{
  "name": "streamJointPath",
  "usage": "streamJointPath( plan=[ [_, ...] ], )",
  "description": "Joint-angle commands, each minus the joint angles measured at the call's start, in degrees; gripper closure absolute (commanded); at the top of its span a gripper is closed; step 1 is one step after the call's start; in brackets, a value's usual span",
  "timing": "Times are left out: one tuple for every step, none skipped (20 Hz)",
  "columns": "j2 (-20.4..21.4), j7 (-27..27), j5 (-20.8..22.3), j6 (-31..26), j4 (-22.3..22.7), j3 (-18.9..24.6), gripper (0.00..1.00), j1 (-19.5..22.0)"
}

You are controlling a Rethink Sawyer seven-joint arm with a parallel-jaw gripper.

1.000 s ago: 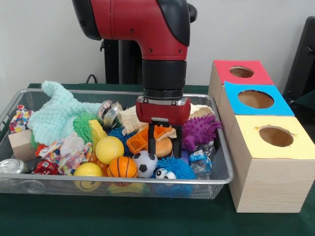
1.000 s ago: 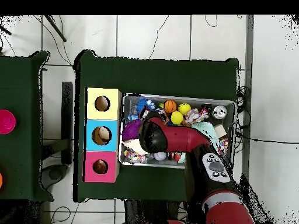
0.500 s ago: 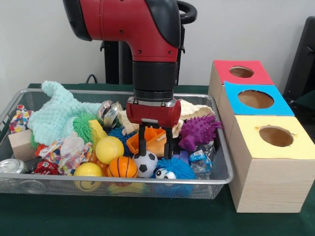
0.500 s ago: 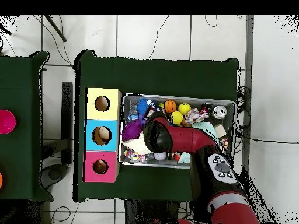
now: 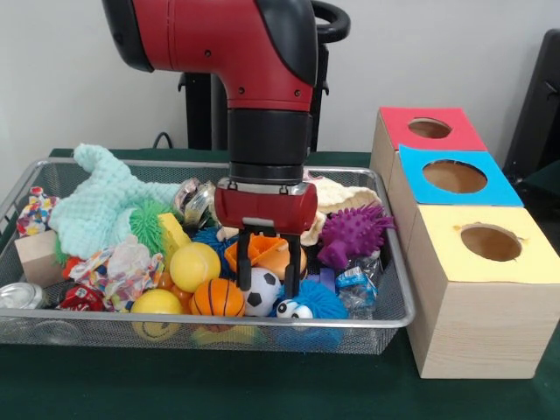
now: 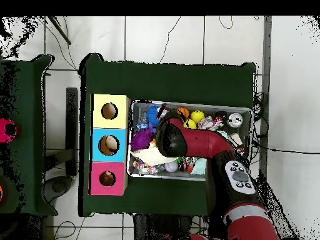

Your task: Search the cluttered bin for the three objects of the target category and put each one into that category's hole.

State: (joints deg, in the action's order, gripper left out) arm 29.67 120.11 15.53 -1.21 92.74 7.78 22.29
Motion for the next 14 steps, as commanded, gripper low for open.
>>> streamJointPath(
  plan=[
    [-1.33, 4.37, 0.9, 3.56, -4.25, 2.3, 0.0, 0.49],
    [-1.12, 4.57, 0.8, 3.57, -4.0, 2.07, 0.0, 0.28],
    [-0.98, 4.9, 0.74, 3.72, -3.44, 1.82, 0.0, 0.04],
    [-0.61, 5.23, 0.54, 3.57, -2.85, 1.58, 0.0, -0.23],
    [-0.21, 5.4, 0.29, 2.87, -2.18, 1.83, 0.0, -0.09],
    [0.28, 5.52, -0.07, 1.63, -1.12, 2.41, 0.0, 0.2],
    [0.63, 5.59, -0.23, 1.15, -0.63, 2.6, 0.0, 0.32],
    [0.98, 5.65, -0.38, 0.66, -0.14, 2.79, 0.0, 0.45],
    [2.39, 6.21, -1.04, -0.77, 1.86, 3.04, 0.0, 0.49],
    [3.13, 6.66, -1.59, -1.72, 3.03, 3.1, 0.0, 0.37],
    [4.03, 7.21, -2.11, -2.4, 4.42, 3.19, 0.0, 0.22],
    [4.92, 7.75, -2.63, -3.08, 5.81, 3.28, 0.0, 0.07],
    [5.55, 8.17, -3.4, -4.21, 6.99, 3.66, 0.0, 0.08],
    [6.13, 8.73, -4.05, -4.75, 8.16, 3.78, 0.0, -0.08]
  ],
)
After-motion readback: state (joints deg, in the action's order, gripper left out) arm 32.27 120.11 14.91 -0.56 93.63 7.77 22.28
